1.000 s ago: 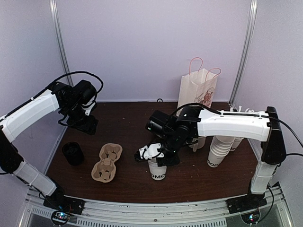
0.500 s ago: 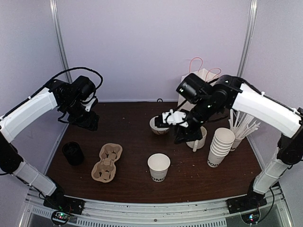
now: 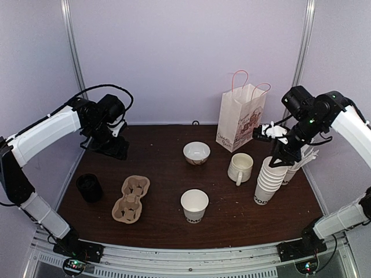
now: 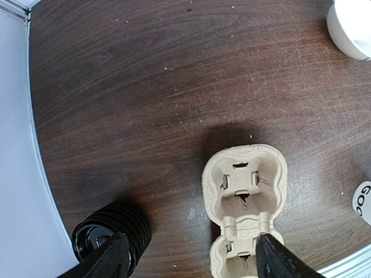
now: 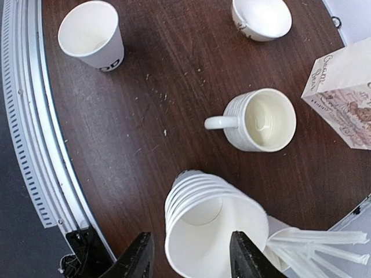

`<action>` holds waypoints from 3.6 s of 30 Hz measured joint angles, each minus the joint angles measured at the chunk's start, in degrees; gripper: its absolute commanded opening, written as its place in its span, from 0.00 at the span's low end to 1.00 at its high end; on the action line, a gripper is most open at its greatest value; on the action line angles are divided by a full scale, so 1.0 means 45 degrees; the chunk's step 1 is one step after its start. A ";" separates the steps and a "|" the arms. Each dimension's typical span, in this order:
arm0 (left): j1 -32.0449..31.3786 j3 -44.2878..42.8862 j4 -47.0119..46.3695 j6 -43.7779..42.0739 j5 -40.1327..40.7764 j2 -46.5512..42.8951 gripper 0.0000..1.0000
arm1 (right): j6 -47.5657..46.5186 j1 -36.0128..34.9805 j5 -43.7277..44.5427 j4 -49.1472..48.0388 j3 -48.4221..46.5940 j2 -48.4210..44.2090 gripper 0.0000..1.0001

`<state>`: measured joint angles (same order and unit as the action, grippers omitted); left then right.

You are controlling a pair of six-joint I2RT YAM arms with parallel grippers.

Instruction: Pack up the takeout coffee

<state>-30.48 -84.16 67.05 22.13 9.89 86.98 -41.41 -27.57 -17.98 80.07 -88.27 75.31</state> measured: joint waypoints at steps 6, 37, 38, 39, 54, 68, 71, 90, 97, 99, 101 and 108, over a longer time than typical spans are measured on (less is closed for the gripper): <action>0.0000 -0.0039 -0.0214 0.0015 -0.0272 0.0272 0.79 | -0.0772 0.0194 0.0248 0.1078 0.1326 -0.0481 0.43; 0.0000 0.0481 -0.1127 0.0034 -0.0845 0.0316 0.78 | -0.1054 0.0219 0.2623 -0.1025 0.2006 0.0777 0.00; 0.0000 0.0481 -0.1175 0.0034 -0.0879 0.0335 0.78 | -0.1054 0.0219 0.2749 -0.1209 0.2006 0.0777 0.00; 0.0000 0.0481 -0.1224 0.0034 -0.0923 0.0369 0.78 | -0.1054 0.0219 0.2846 -0.1331 0.2006 0.0777 0.00; 0.0000 0.0481 -0.1375 0.0029 -0.1209 0.0612 0.78 | -0.1219 0.1005 0.3434 -0.2880 0.1370 0.2346 0.00; 0.0000 0.0481 -0.1326 -0.0189 -0.0899 0.0612 0.78 | -0.1151 0.2341 0.2676 -0.3177 -0.0267 0.4085 0.21; 0.0000 0.0481 -0.1326 -0.0238 -0.0821 0.0612 0.78 | -0.1020 0.2482 0.2526 -0.3220 -0.0427 0.4172 0.35; 0.0175 -0.0117 0.3113 0.1117 0.1549 -0.0554 0.60 | -0.0243 0.1889 0.0155 -0.1729 -0.2895 0.1700 0.47; 0.0991 0.1481 0.3580 0.1258 0.0282 -0.0631 0.59 | 0.0185 0.0646 -0.2550 -0.2093 -0.0593 0.1953 0.43; 0.1049 0.1622 0.3599 0.1253 0.0151 -0.0437 0.59 | 0.0340 0.0112 -0.2841 -0.2307 -0.0019 0.2127 0.42; 0.1112 0.1773 0.3580 0.1229 0.0058 -0.0248 0.58 | 0.0549 -0.0398 -0.3011 -0.2560 0.0452 0.2176 0.42; 0.1826 0.2453 0.3400 0.0894 -0.0068 0.0121 0.52 | 0.0976 -0.1073 -0.3283 -0.3201 0.0996 0.2176 0.40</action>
<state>-22.26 -73.12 82.35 26.15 9.58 87.53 -37.01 -32.40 -32.75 65.67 -83.79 85.10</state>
